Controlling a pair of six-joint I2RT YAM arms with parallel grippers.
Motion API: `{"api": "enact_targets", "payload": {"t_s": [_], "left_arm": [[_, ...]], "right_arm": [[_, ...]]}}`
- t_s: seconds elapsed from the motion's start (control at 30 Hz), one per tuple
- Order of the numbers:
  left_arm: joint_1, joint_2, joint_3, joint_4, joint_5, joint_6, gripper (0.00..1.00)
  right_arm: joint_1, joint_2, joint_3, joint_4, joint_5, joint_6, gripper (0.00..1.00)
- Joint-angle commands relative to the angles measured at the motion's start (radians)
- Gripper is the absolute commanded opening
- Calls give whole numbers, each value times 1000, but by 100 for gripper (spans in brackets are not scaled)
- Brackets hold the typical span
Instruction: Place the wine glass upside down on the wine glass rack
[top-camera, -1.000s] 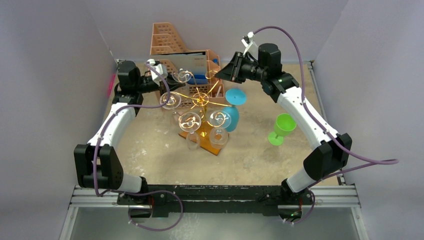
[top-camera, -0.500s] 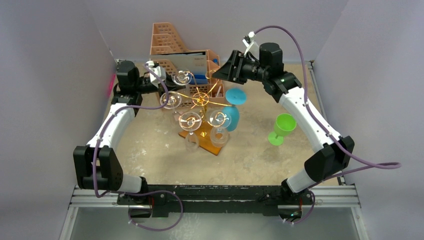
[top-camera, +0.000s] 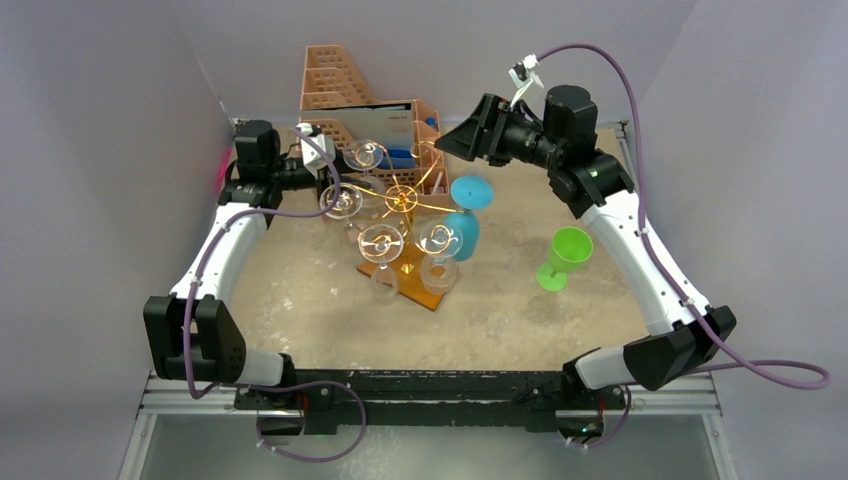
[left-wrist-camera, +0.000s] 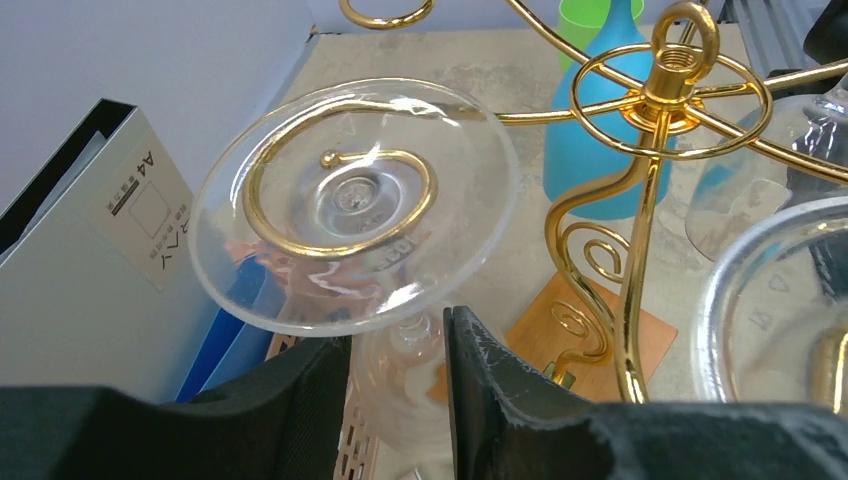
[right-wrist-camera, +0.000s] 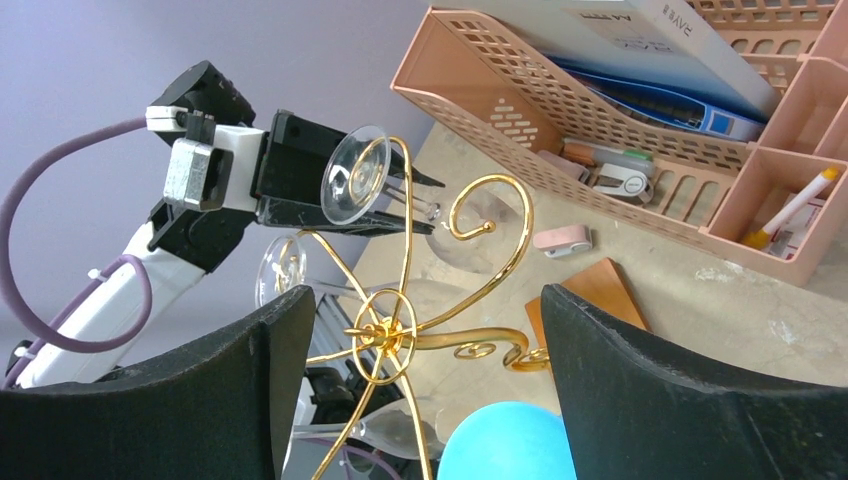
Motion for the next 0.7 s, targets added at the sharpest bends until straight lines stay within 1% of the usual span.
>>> {"api": "enact_targets", "payload": {"t_s": [0.0, 0.1, 0.17, 0.27, 0.37, 0.4, 0.5, 0.67], "left_arm": [[25, -35, 38, -31, 12, 29, 39], [44, -41, 47, -52, 30, 27, 42], [77, -52, 53, -83, 40, 42, 45], [98, -68, 68, -142, 41, 78, 51], [113, -89, 70, -187, 29, 95, 53], [115, -97, 64, -179, 12, 83, 53], [117, -115, 47, -68, -85, -71, 53], [117, -183, 6, -49, -266, -142, 52]], "right_arm": [[-5, -36, 25, -11, 21, -27, 85], [-5, -49, 13, -8, 21, -32, 85], [-5, -57, 6, -7, 23, -32, 85], [-5, -67, -1, -16, 28, -31, 85], [-5, -76, 0, -62, 61, -36, 85], [-5, -81, -1, -81, 76, -38, 85], [-5, -100, -11, -124, 126, -50, 85], [-5, -172, -43, -179, 211, -75, 84]]}}
